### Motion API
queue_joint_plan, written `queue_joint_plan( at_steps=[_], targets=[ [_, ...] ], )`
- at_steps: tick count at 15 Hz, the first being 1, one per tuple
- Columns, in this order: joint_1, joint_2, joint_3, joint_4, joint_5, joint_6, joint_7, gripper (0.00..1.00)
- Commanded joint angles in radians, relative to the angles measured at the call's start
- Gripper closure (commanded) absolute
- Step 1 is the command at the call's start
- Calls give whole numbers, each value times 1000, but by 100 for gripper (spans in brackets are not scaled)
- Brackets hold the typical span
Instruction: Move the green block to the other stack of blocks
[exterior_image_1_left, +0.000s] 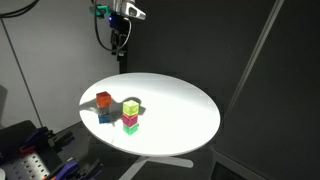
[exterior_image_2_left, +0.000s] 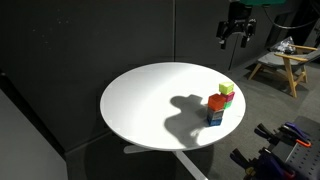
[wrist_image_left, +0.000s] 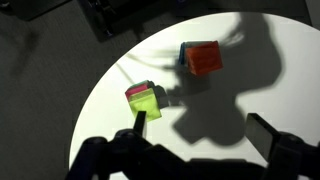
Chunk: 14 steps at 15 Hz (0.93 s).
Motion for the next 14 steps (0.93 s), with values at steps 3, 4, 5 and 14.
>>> queue_joint_plan(
  at_steps=[3,4,5,14],
  targets=[
    [-4,3,-19,-42,-47,86,-85,0],
    [-6,2,-24,-52,-49,104,-96,0],
    [-7,2,-29,-61,-47,118,-107,0],
    [-19,36,-76,-130,-33,253,-182,0]
  ],
)
